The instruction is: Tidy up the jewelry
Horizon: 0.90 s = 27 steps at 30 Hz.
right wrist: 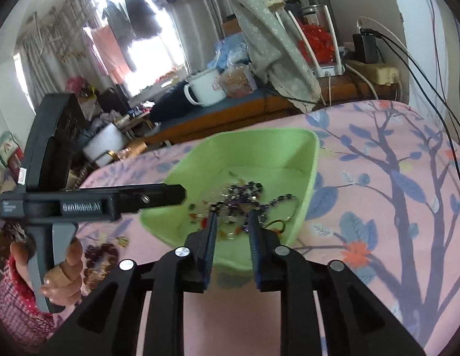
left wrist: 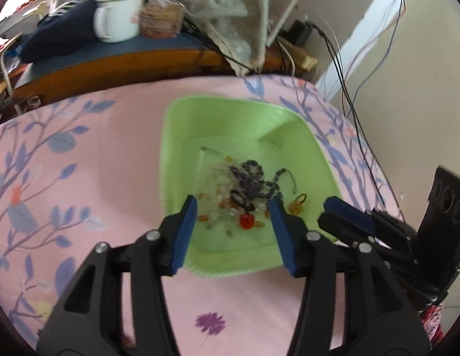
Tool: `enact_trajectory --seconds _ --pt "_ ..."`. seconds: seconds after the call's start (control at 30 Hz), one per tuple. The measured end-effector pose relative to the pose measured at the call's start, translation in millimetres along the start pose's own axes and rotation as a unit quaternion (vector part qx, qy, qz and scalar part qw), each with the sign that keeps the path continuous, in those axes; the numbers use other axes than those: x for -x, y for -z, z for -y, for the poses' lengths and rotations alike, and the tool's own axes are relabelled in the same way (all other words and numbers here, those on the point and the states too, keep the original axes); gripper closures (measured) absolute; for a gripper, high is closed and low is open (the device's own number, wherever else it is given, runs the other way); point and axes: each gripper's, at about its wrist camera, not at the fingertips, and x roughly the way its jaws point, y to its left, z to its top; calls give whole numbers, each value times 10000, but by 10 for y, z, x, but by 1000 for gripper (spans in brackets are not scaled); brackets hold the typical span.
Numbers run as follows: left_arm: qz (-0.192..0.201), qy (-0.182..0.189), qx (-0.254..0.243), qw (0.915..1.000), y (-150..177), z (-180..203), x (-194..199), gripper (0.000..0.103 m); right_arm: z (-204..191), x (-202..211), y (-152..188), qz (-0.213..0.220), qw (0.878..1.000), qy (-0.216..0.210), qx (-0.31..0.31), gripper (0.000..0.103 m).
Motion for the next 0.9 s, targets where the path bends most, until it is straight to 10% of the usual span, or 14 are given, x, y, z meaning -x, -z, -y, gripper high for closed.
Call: enact_trajectory --seconds 0.2,0.43,0.9 --pt "790 -47 292 9964 323 -528 754 54 -376 151 179 115 9983 -518 257 103" --pt "845 -399 956 9910 987 -1296 1088 54 -893 -324 421 -792 9906 -793 783 103" --pt "1052 -344 1195 9866 1647 -1452 1413 54 -1563 -1337 232 -1462 9806 -832 1011 103"
